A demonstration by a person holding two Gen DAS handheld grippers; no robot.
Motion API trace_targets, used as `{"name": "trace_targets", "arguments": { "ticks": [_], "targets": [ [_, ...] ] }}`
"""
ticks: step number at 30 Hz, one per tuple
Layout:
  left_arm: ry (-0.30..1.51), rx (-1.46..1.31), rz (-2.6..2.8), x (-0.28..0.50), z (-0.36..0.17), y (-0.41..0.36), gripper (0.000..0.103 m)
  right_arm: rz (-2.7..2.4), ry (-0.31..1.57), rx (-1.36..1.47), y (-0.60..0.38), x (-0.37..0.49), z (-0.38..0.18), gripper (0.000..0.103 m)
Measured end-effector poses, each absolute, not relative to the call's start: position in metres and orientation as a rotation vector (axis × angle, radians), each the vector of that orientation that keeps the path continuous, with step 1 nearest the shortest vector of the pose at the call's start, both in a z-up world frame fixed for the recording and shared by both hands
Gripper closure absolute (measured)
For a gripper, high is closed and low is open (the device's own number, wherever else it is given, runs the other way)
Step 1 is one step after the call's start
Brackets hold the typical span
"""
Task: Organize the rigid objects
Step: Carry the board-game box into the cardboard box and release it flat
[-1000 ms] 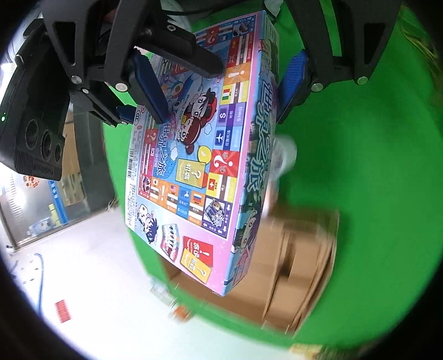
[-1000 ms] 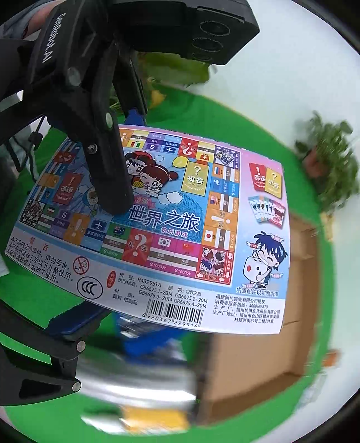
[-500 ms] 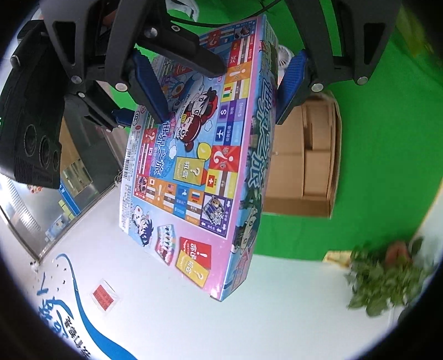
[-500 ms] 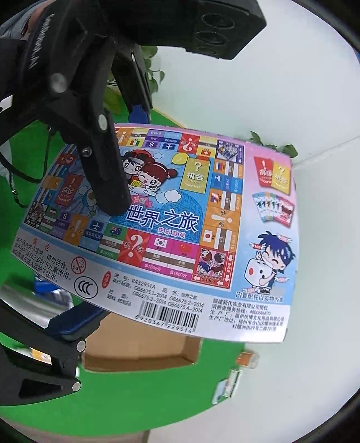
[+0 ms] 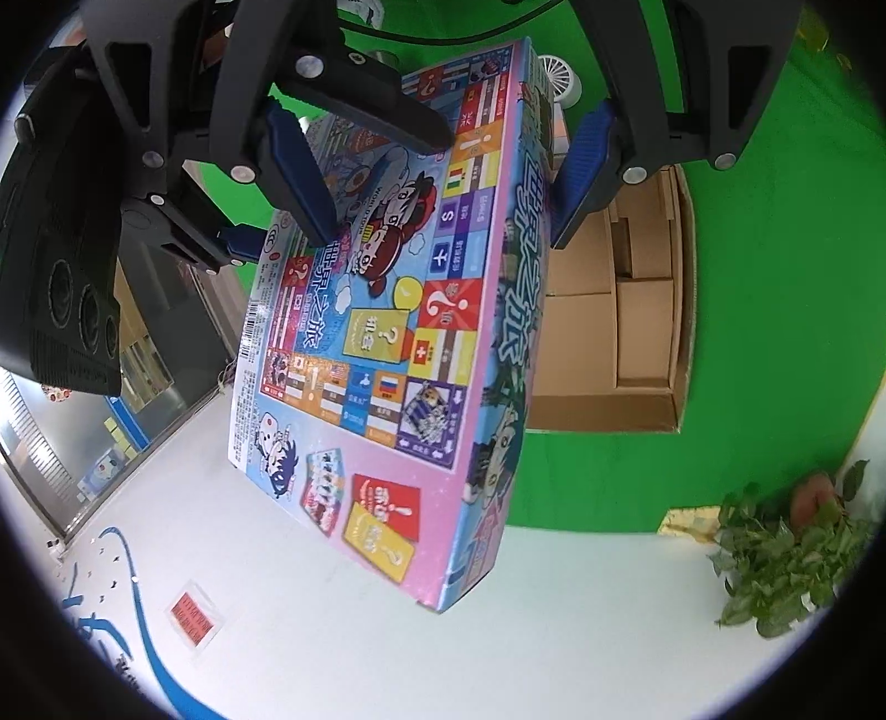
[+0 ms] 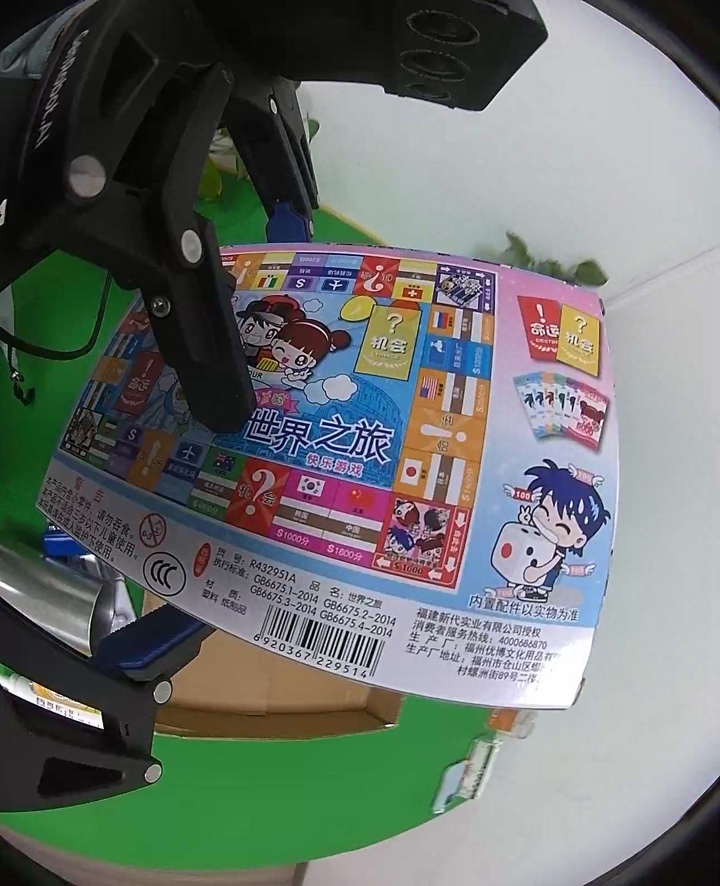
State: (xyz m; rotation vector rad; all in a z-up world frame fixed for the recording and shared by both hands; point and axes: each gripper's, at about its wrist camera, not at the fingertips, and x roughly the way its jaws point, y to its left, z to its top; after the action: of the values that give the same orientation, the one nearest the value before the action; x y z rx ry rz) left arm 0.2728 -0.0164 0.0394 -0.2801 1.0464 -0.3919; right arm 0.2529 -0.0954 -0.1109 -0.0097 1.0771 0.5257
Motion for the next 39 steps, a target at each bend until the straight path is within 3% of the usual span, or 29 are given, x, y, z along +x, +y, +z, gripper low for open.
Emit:
{"name": "trace_targets", "arguments": {
  "ticks": [10, 16, 27, 31, 39],
  "targets": [
    [1.137, -0.333, -0.351, 0.315, -0.02, -0.01, 0.027, 0.518, 1.214, -0.036, -0.086, 0.268, -0.203, 0.002],
    [1.206, -0.362, -0.338, 0.331, -0.059, -0.009, 0.026, 0.531, 1.29, -0.027, -0.09, 0.263, -0.199, 0.003],
    [1.318, -0.405, -0.286, 0.344, -0.122, -0.005, 0.027, 0.554, 1.437, -0.012, -0.075, 0.303, -0.24, 0.003],
    [1.357, -0.372, -0.225, 0.352, -0.137, -0.004, 0.033, 0.554, 1.473, -0.041, -0.068, 0.316, -0.259, 0.009],
    [1.361, -0.274, -0.214, 0.334, -0.129, -0.006, 0.033, 0.595, 1.512, 0.007, -0.088, 0.316, -0.297, 0.014]
  ]
}}
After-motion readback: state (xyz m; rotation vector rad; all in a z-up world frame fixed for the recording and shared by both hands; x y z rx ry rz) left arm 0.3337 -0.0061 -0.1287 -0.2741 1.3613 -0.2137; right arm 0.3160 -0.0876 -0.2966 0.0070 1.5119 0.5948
